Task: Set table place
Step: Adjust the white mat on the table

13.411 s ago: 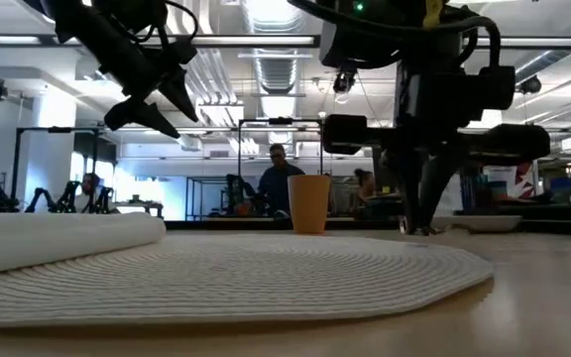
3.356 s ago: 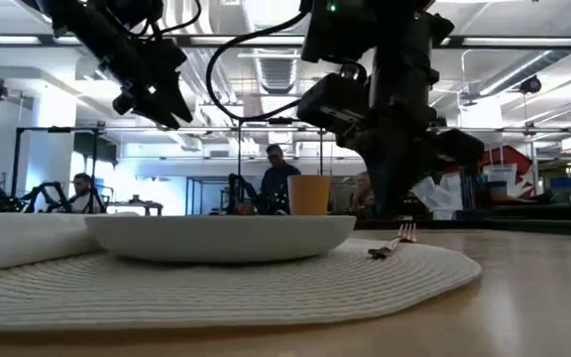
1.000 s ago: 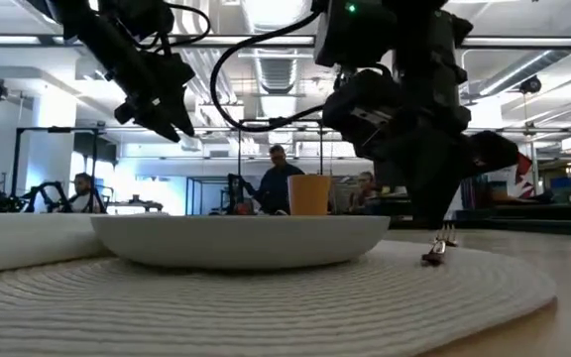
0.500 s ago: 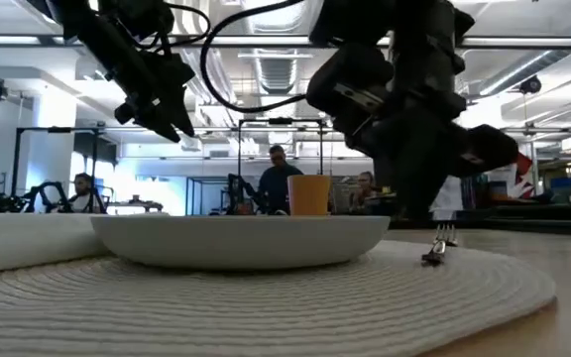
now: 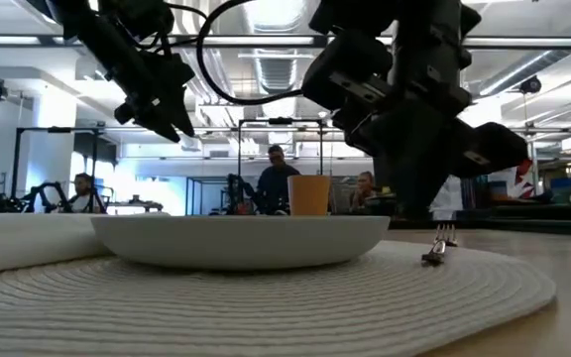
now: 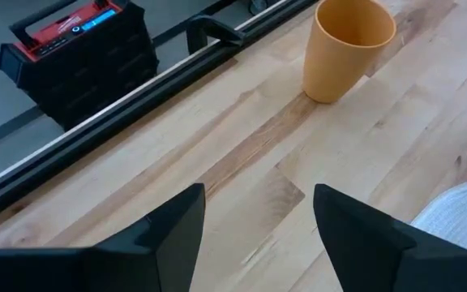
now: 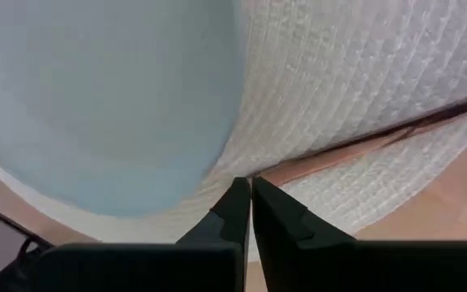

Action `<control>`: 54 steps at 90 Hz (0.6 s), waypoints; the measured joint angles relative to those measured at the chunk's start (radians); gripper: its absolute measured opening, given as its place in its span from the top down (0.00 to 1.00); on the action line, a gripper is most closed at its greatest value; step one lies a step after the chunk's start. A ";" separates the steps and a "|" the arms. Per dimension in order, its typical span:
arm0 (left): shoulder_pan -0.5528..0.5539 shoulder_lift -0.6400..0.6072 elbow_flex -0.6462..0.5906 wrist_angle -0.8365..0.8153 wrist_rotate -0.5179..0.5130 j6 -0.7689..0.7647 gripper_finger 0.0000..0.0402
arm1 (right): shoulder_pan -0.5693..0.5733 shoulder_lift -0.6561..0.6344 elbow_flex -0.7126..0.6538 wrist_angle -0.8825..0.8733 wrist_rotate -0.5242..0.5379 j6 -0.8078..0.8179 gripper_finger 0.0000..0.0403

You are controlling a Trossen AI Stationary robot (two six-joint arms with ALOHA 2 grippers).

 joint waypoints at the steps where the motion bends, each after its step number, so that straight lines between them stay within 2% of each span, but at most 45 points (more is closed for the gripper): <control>1: 0.000 0.000 0.000 0.000 0.000 0.000 0.46 | 0.001 0.000 0.000 0.001 -0.004 0.000 1.00; 17: 0.000 0.000 0.000 0.000 0.000 0.000 0.46 | 0.029 0.000 0.000 0.018 -0.038 0.017 1.00; 44: 0.000 -0.001 0.000 0.000 0.000 0.000 0.46 | 0.073 0.000 0.005 0.048 -0.174 0.012 1.00; 54: 0.000 -0.001 0.000 -0.001 0.000 0.003 0.46 | 0.085 0.001 0.006 0.048 -0.168 0.010 1.00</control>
